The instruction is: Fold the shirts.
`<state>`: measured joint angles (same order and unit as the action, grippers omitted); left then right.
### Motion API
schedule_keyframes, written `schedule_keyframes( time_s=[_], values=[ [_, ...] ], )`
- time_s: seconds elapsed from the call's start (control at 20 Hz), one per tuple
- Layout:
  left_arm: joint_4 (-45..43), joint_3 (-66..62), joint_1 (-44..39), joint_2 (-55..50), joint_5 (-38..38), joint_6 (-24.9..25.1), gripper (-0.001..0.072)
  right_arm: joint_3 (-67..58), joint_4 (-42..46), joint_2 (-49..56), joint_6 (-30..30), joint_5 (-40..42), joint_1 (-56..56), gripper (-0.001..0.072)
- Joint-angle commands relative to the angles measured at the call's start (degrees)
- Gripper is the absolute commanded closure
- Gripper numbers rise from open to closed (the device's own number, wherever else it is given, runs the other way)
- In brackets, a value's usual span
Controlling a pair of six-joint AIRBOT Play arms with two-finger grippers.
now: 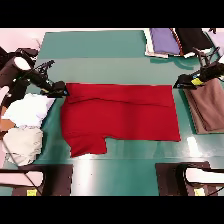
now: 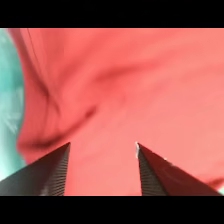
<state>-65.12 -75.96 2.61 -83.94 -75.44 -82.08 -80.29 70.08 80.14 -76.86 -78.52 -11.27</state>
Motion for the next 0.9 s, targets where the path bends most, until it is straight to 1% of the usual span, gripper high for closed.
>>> schedule_keyframes(
  time_s=[0.0, 0.05, 0.2, 0.3, 0.5, 0.65, 0.85],
  values=[
    [-3.74, 14.38, -0.55, 13.53, 0.04, -0.5, 0.0217, 3.93, -0.04, -7.19, -0.09, -1.53, 0.0, 0.0302],
    [-3.69, 20.22, -0.55, 17.55, 0.35, -0.76, 0.0217, 6.29, -0.04, -9.7, -0.09, -0.66, 0.0, 0.0302],
    [-3.69, 36.35, -0.55, 28.11, 0.57, -3.69, 0.0217, 13.27, -0.07, -16.35, -0.09, 2.71, 0.0, 0.0302],
    [-3.26, 43.04, -0.55, 31.85, 1.9, -6.38, 0.0217, 16.68, -0.07, -19.47, -0.09, 4.83, 0.0, 0.0302],
    [2.56, 49.42, -0.57, 32.98, 4.66, -6.36, 0.0217, 19.93, -0.04, -22.8, -0.09, 6.01, 0.0, 0.0302],
    [7.85, 52.06, -0.61, 32.94, 7.98, -4.57, 0.0218, 19.91, -0.07, -23.1, -0.09, 6.05, 0.0, 0.0302],
    [9.88, 53.99, -6.43, 32.94, 12.98, -5.07, 0.0219, 19.91, -0.11, -23.12, -0.11, 5.9, 0.0, 0.0302]
  ],
)
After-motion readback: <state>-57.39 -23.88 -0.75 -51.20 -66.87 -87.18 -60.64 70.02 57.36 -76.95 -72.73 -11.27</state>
